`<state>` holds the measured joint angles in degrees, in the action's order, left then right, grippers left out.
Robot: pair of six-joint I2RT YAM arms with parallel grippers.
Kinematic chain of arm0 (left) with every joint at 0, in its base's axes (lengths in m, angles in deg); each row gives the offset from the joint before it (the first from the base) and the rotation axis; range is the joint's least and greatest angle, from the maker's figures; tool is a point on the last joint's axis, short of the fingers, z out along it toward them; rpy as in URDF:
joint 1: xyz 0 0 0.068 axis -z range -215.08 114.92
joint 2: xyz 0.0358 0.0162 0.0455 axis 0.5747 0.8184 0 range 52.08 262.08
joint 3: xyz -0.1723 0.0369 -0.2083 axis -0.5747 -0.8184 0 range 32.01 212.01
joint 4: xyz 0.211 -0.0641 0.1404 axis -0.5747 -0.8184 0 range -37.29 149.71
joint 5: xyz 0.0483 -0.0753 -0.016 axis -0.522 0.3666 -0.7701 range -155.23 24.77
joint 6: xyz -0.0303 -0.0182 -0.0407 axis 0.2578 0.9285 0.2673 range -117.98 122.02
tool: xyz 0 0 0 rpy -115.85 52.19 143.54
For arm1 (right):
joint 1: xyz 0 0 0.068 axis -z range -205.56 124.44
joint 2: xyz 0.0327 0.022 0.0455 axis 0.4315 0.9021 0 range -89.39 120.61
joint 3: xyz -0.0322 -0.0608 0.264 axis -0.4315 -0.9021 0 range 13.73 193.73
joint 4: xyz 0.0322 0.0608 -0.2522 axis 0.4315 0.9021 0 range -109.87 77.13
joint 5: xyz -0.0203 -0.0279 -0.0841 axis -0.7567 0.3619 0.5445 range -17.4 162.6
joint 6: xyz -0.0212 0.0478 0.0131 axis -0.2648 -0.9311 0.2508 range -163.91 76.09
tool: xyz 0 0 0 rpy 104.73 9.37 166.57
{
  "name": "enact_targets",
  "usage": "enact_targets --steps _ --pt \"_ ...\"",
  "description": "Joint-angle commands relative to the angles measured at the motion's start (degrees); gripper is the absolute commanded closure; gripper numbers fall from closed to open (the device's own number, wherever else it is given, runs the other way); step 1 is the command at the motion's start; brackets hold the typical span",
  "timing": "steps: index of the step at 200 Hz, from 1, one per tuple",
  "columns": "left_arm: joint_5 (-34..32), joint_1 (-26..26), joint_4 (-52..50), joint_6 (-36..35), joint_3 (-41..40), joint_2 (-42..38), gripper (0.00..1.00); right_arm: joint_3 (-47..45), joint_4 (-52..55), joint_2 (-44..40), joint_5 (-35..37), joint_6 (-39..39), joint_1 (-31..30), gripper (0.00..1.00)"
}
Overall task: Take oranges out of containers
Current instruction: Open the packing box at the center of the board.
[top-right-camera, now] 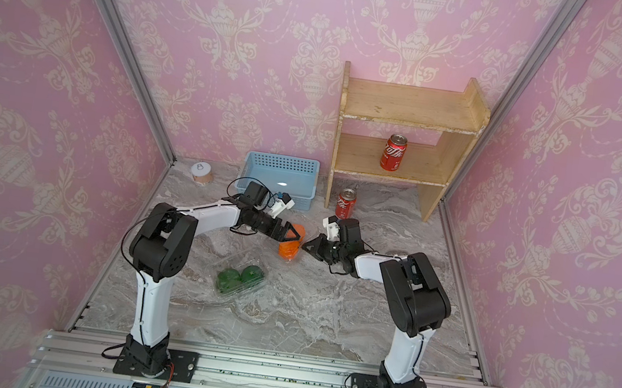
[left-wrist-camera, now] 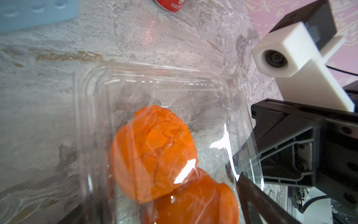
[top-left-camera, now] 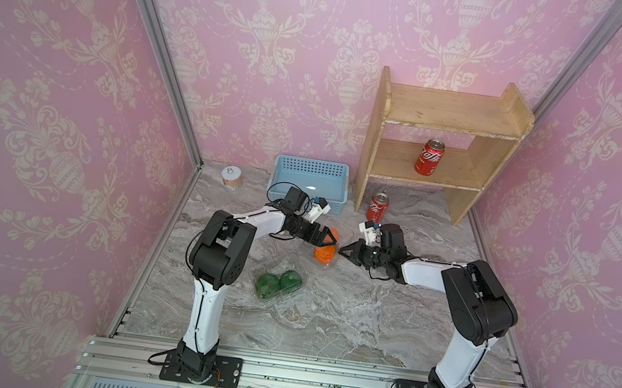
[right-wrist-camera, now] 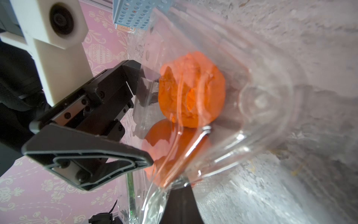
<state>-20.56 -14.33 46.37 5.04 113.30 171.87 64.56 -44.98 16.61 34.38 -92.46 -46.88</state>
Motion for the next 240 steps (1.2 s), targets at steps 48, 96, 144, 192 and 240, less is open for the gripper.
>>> enact_targets --steps 48,96,144,192,240 --pt "3.98 2.01 -2.96 1.02 0.09 2.60 0.04 -1.42 -14.63 -0.09 -0.50 -1.98 -1.21 1.00" --pt "3.91 2.08 -3.27 0.88 0.35 2.82 0.04 -2.71 -18.56 -1.02 -0.76 -2.59 -1.25 1.00" --pt "3.64 2.13 -3.94 0.49 0.70 2.99 0.04 -3.50 -19.07 -2.00 -0.46 -2.11 -1.19 1.00" --pt "3.58 2.19 -4.07 0.47 0.71 3.17 0.04 -4.55 -17.55 -4.10 0.99 0.20 -1.20 1.00" --pt "3.50 2.27 -4.29 0.37 0.66 3.17 0.04 -5.30 -14.67 -6.66 4.30 3.61 -1.41 1.00"
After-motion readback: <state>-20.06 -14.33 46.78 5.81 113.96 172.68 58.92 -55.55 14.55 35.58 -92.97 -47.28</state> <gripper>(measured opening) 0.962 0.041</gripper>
